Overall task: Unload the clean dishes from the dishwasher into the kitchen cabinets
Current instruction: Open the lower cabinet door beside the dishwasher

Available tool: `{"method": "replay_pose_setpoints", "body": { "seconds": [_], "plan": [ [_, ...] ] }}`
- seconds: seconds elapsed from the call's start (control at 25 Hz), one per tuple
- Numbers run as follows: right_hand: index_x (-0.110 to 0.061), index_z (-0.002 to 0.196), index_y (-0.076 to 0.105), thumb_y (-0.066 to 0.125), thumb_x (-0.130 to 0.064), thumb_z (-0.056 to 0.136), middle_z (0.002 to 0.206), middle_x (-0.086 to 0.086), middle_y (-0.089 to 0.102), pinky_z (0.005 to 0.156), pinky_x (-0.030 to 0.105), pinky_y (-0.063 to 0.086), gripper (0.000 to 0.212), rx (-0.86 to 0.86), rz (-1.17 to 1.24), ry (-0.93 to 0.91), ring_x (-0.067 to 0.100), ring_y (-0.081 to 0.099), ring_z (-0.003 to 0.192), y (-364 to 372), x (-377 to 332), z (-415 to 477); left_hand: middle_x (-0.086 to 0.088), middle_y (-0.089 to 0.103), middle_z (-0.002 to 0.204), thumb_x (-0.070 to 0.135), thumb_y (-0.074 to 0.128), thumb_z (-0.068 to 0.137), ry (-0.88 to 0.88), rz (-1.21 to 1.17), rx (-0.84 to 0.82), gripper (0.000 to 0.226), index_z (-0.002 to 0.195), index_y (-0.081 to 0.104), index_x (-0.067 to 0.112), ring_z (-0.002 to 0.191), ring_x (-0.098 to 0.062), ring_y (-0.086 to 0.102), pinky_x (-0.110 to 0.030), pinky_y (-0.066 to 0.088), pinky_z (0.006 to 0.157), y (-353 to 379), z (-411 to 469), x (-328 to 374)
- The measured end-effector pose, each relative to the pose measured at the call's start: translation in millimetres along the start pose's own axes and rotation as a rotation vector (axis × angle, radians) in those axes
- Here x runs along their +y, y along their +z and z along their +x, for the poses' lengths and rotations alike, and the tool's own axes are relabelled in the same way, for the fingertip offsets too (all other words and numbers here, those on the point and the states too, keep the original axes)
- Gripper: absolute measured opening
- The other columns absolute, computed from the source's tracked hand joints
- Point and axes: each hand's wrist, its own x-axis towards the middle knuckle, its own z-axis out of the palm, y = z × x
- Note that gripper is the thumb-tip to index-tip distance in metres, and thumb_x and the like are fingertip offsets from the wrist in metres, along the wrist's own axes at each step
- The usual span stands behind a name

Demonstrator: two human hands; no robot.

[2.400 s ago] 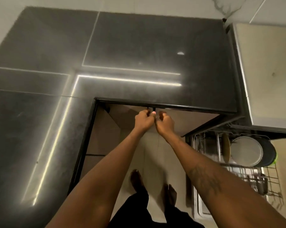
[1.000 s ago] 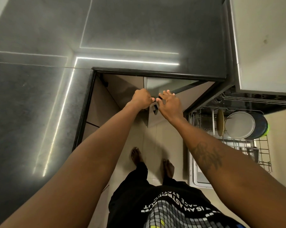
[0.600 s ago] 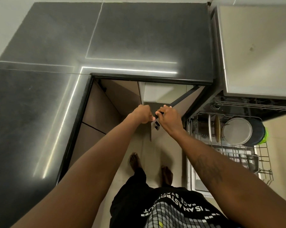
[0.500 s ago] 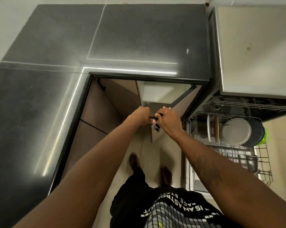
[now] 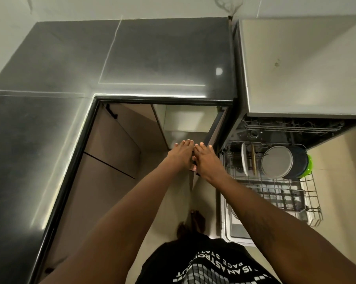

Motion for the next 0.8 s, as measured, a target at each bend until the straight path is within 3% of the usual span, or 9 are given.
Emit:
{"method": "replay_pose_setpoints", "body": {
  "seconds": [0.12, 0.24, 0.44, 0.8],
  "plan": [
    [-0.020, 0.160, 0.000, 0.049, -0.040, 0.102, 0.167, 0.001, 0.000, 0.125, 0.041, -0.002, 0.078, -0.020, 0.017, 0.029, 0.019, -0.007, 0.153, 3.7, 14.8, -21.2, -0.013, 0.015, 0.163, 0.043, 0.081, 0.074, 0.047, -0.023, 0.027, 0.115, 0.157, 0.010, 0.006, 0.151, -0.029, 0.014, -0.048, 0.016, 0.123, 10.5, 0.7, 23.6],
    [-0.022, 0.159, -0.005, 0.052, -0.040, 0.100, 0.167, -0.001, -0.009, 0.125, 0.041, -0.002, 0.084, -0.049, 0.024, 0.044, 0.018, -0.011, 0.152, 1.3, 34.8, -36.7, -0.011, 0.007, 0.165, 0.039, 0.082, 0.075, 0.067, -0.069, 0.068, 0.119, 0.158, 0.004, 0.006, 0.153, -0.028, 0.006, -0.046, 0.009, 0.124, 18.1, -1.0, 49.8],
    [-0.023, 0.160, 0.002, 0.060, -0.036, 0.097, 0.167, 0.000, -0.009, 0.125, 0.046, 0.009, 0.087, -0.095, -0.014, 0.041, 0.020, -0.009, 0.154, -5.9, 70.9, -52.8, -0.009, 0.003, 0.166, 0.030, 0.079, 0.079, 0.112, -0.059, 0.122, 0.113, 0.158, 0.001, 0.007, 0.153, -0.025, 0.002, -0.044, 0.008, 0.124, 28.9, 1.4, 92.0],
    [-0.022, 0.160, 0.002, 0.054, -0.034, 0.100, 0.168, 0.004, -0.006, 0.125, 0.049, 0.014, 0.081, -0.162, -0.211, -0.039, 0.021, -0.007, 0.154, -23.7, 141.0, -79.4, -0.010, 0.006, 0.166, 0.024, 0.069, 0.089, 0.060, -0.033, 0.213, 0.096, 0.158, 0.005, 0.008, 0.153, -0.024, 0.003, -0.043, 0.007, 0.125, 46.6, 9.3, 173.5]
  ]
}}
